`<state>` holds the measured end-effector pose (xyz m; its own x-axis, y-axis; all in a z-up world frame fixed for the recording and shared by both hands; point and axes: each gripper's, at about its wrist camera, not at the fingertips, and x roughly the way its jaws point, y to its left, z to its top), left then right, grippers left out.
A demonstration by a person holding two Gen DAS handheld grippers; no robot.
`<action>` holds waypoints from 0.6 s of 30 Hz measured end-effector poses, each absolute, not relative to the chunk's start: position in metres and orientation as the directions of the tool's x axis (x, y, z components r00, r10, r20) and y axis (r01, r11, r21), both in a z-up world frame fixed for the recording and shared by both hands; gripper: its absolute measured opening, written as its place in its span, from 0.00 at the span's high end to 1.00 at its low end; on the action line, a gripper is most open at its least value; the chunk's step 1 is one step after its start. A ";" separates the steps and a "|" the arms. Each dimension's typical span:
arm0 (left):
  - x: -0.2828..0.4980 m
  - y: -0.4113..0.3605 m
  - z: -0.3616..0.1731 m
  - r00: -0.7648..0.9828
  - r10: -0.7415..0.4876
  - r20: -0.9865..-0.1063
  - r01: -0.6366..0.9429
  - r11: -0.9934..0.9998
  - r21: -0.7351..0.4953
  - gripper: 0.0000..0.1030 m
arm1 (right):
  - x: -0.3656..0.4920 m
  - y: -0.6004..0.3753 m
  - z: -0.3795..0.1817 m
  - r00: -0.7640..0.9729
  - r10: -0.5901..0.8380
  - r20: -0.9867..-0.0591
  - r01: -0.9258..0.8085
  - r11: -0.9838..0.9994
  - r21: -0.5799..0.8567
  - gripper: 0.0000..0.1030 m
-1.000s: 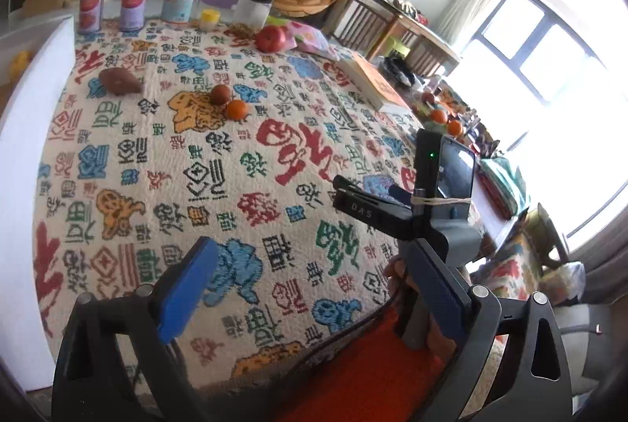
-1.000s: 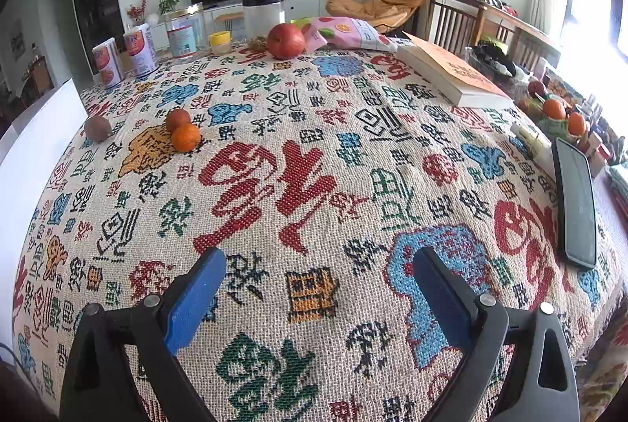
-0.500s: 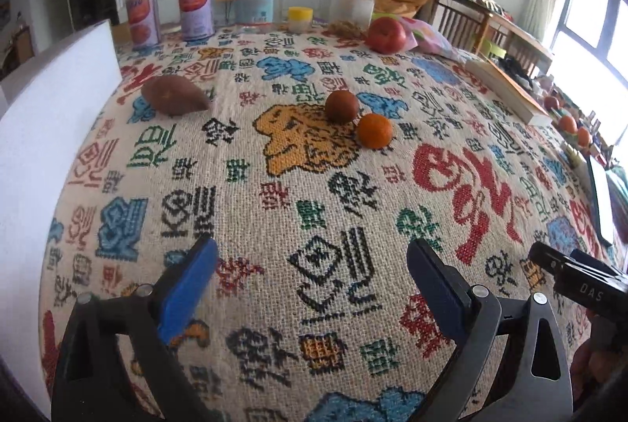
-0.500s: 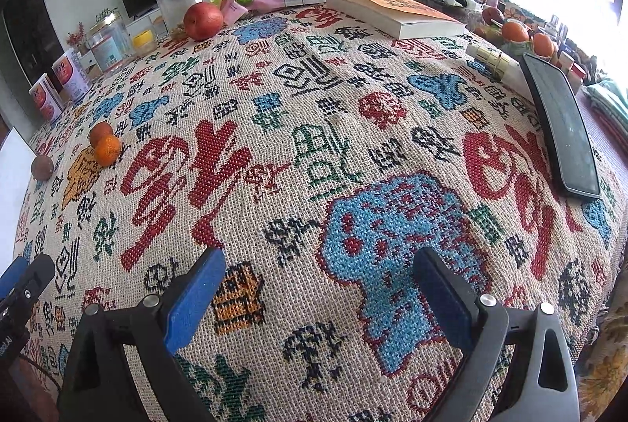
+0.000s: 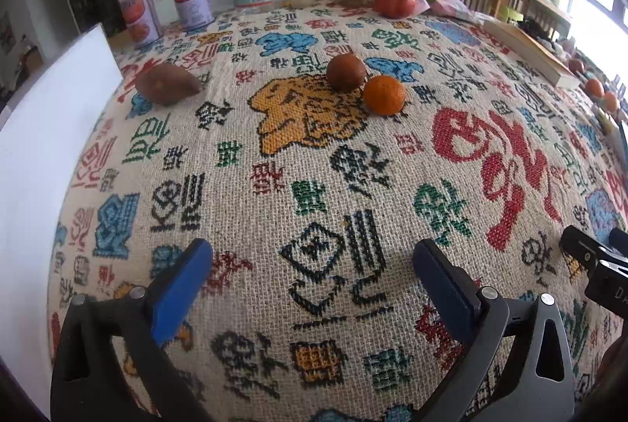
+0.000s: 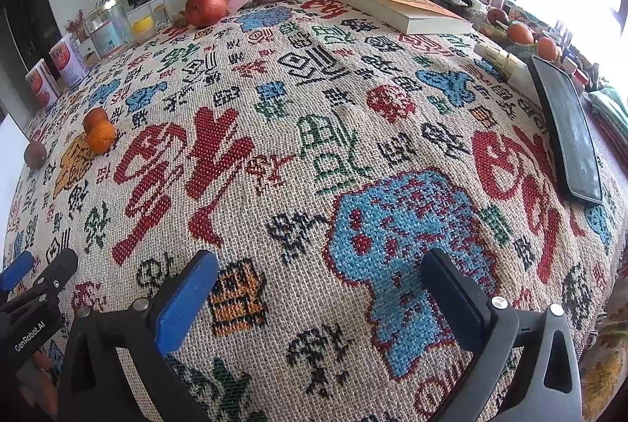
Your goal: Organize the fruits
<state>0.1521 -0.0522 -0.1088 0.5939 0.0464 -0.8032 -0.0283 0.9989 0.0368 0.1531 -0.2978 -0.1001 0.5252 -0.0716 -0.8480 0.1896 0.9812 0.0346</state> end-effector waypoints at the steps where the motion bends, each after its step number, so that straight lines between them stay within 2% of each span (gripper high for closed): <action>1: 0.155 -0.052 -0.109 0.592 0.049 -0.804 -0.039 0.999 0.032 0.00 | 0.153 -0.297 -0.100 0.524 -0.076 -0.849 0.188 0.982 0.027 0.00; 6: 0.170 -0.056 -0.109 0.593 0.085 -0.800 -0.075 0.996 0.051 0.00 | 0.153 -0.296 -0.100 0.524 -0.076 -0.849 0.188 0.982 0.028 0.00; 11: 0.171 -0.047 -0.111 0.587 0.037 -0.809 -0.076 0.997 -0.009 0.00 | 0.153 -0.296 -0.100 0.523 -0.076 -0.849 0.188 0.982 0.028 0.00; 18: 0.171 -0.050 -0.111 0.587 0.044 -0.808 -0.075 0.997 0.000 0.00 | 0.153 -0.297 -0.100 0.523 -0.075 -0.849 0.188 0.982 0.029 0.00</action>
<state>0.1712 -0.0500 -0.1112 0.5871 0.0441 -0.8083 -0.0746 0.9972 0.0002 0.1531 -0.2965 -0.1004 0.5235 -0.0748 -0.8488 0.1876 0.9818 0.0291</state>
